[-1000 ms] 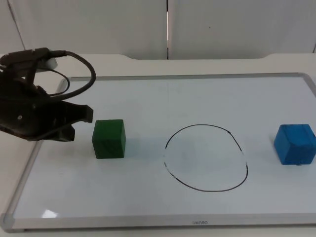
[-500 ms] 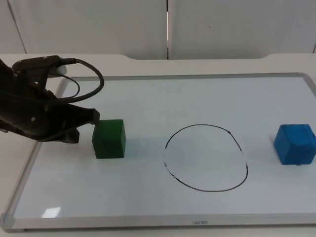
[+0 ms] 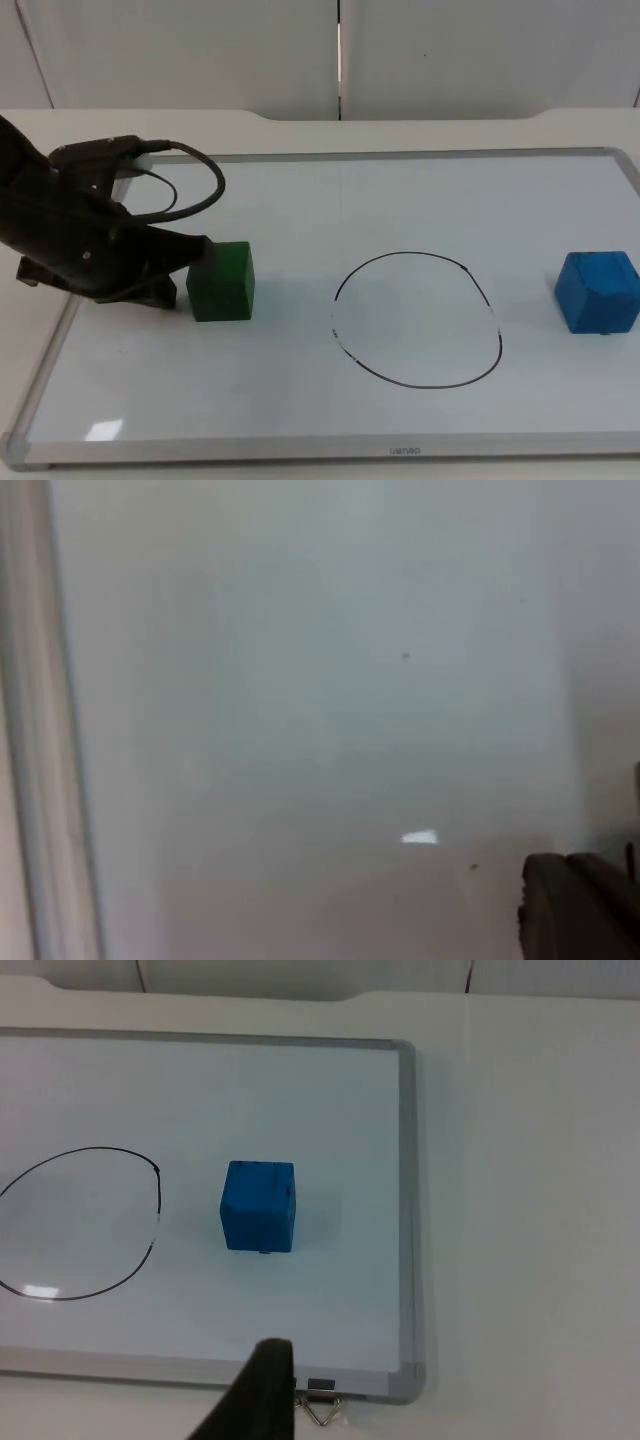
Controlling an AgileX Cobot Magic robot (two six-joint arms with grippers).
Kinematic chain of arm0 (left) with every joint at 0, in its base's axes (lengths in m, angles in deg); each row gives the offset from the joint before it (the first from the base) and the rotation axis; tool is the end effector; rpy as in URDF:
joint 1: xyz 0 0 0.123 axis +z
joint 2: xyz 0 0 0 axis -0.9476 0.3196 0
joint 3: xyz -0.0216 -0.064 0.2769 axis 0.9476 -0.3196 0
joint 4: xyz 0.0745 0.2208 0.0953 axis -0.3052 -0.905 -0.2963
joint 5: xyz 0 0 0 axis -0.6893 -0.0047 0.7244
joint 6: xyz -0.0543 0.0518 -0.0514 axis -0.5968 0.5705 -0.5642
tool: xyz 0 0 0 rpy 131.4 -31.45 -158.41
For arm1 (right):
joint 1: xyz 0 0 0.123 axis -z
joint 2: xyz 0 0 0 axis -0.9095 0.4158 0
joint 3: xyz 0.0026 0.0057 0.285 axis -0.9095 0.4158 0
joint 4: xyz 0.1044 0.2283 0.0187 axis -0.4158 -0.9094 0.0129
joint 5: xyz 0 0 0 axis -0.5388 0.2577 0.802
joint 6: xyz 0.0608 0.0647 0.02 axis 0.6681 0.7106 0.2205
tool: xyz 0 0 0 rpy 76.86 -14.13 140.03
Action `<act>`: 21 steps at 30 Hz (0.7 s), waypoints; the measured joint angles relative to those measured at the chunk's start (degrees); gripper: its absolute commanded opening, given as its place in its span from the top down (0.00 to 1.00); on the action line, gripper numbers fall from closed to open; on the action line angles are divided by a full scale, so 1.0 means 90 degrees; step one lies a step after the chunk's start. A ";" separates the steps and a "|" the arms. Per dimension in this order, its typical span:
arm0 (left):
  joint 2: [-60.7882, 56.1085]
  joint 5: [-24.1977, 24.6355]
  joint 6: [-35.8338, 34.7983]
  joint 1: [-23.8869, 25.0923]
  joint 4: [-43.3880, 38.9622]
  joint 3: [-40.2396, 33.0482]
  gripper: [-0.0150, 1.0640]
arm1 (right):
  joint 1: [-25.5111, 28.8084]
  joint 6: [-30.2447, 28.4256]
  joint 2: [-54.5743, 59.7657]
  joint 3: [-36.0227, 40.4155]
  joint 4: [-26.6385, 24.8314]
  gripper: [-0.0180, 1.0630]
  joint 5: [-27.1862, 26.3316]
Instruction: Push the two cubes into the marked area.
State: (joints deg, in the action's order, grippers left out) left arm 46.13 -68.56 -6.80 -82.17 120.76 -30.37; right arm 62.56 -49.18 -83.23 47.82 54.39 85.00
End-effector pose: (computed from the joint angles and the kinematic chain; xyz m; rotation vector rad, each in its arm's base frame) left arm 0.3309 -0.0813 0.0797 0.0822 2.6897 -0.3757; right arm -0.0077 -0.0019 0.2816 -0.0499 2.0488 0.0090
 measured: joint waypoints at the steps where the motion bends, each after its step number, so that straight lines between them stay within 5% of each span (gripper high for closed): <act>1: 0.0000 0.0000 0.0000 0.0000 0.0000 0.0000 0.99 | 0.0000 0.0000 0.0000 0.0000 0.0000 0.01 0.0000; 21: 0.0015 -0.0168 0.0053 -0.0595 0.0202 0.0107 0.99 | 0.0000 0.0000 0.0000 0.0000 0.0000 0.01 0.0000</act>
State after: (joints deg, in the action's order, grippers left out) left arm 46.26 -70.07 -6.33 -87.53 122.58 -29.41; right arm 62.56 -49.18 -83.23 47.82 54.39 85.00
